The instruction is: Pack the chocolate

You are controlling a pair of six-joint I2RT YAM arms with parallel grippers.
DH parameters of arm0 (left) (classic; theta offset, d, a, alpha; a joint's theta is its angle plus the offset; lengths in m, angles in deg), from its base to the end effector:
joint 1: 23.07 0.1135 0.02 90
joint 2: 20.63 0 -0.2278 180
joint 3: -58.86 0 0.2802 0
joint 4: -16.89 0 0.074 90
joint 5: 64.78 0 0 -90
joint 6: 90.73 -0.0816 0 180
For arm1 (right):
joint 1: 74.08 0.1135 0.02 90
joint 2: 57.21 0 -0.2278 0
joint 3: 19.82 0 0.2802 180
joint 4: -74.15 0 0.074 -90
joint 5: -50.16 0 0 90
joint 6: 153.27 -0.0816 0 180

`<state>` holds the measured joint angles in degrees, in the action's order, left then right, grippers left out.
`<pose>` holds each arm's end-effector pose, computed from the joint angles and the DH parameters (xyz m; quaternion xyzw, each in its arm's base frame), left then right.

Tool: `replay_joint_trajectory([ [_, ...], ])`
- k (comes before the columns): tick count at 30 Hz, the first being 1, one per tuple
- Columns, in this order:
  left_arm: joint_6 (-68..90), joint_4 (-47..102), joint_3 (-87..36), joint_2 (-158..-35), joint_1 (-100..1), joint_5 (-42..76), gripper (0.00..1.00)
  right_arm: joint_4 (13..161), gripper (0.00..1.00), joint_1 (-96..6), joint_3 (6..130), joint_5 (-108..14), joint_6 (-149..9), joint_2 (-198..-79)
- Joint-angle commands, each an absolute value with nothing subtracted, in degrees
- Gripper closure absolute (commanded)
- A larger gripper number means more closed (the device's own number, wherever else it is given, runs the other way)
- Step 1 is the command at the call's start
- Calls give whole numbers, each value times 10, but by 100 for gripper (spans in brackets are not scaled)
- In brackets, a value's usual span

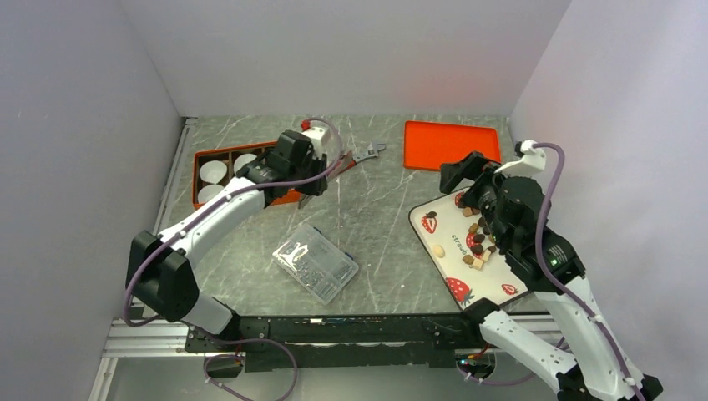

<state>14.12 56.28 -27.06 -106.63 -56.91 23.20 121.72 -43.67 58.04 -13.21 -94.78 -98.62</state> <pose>0.3343 -0.2276 0.2415 0.1566 0.8906 -0.1904 0.3822 0.2071 0.0792 0.4023 0.1535 0.7501 0.1655 0.6216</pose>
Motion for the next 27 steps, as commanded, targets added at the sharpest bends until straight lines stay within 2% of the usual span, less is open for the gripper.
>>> replay_joint_trajectory([
  [1, 164, 585, -250, -1018, -520, 251, 67, 1174, 0, -438, 582, -173, -933, -1018],
  [16, 177, 635, -235, -982, -335, 297, 66, 1172, 0, -439, 612, -250, -911, -1122],
  [27, 181, 632, -235, -1026, -285, 301, 66, 1171, 0, -438, 607, -256, -904, -1118],
])
